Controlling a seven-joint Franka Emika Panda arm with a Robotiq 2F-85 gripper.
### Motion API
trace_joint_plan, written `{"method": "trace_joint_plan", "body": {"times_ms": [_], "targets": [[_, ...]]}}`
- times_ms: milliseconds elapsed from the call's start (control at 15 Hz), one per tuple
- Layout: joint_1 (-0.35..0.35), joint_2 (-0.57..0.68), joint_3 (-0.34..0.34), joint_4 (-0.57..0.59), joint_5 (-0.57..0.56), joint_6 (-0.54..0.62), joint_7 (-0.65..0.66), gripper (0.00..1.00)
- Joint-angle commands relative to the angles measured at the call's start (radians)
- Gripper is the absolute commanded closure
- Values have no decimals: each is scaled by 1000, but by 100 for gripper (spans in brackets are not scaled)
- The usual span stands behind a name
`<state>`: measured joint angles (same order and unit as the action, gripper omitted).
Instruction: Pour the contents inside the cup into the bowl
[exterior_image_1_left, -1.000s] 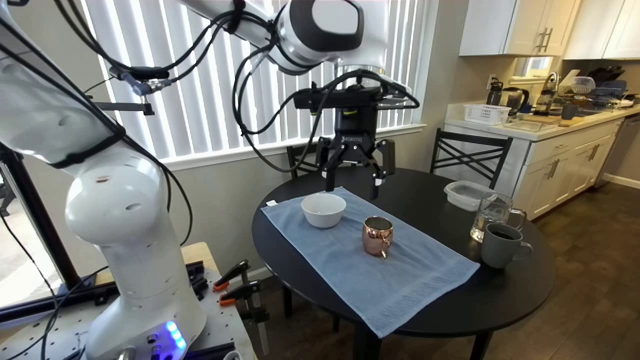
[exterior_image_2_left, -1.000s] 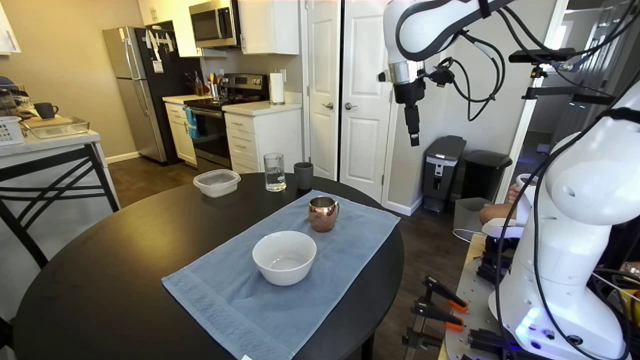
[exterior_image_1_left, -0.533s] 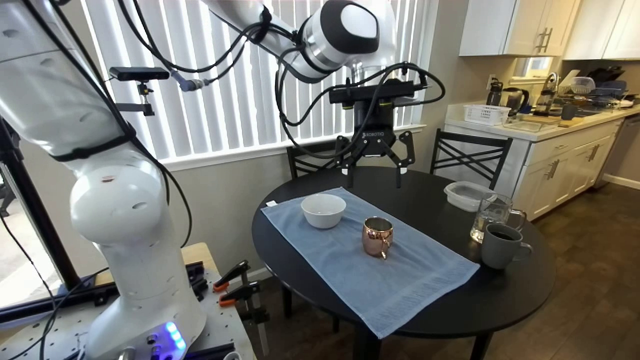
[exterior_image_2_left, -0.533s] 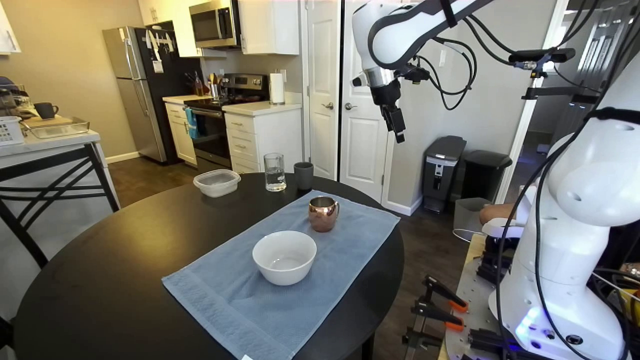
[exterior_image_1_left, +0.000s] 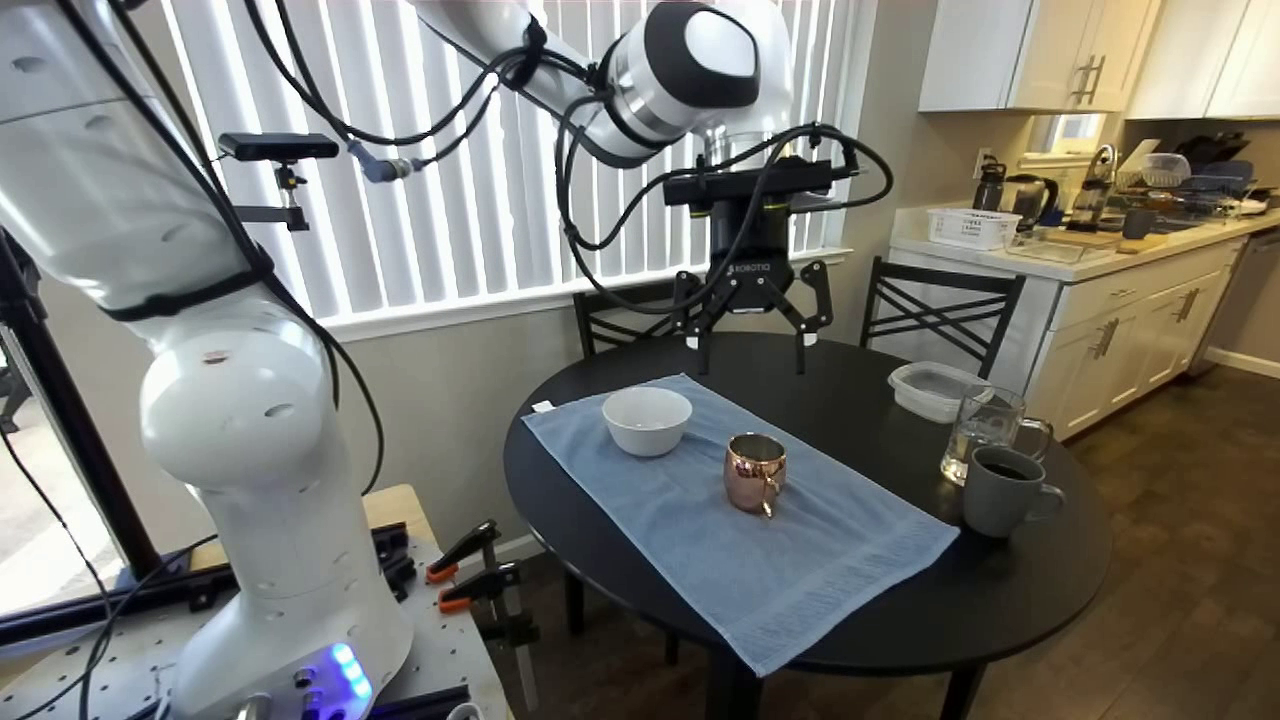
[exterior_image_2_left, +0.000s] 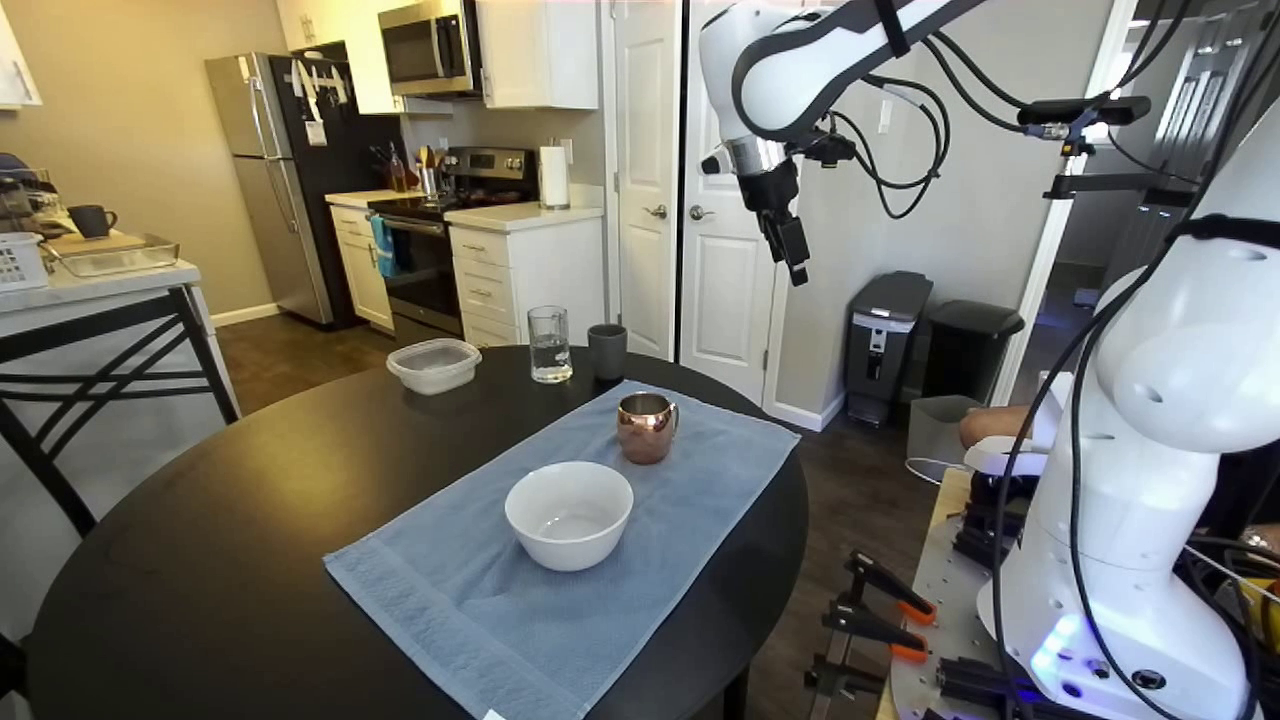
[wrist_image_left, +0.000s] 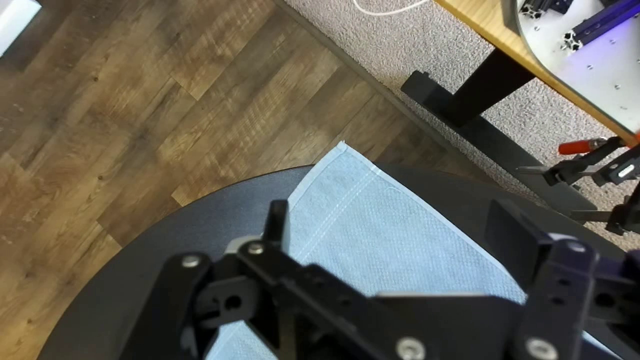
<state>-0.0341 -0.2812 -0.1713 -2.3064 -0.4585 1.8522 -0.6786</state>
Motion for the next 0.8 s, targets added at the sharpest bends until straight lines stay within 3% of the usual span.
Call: {"method": "trace_joint_plan", "body": {"times_ms": [0,200,733], "targets": [[-12,1,12,1,3,0,-3,0],[-10,5,10,-2,5,42,4,0],[-22,153,13,-8,-13,696,73,0]]}}
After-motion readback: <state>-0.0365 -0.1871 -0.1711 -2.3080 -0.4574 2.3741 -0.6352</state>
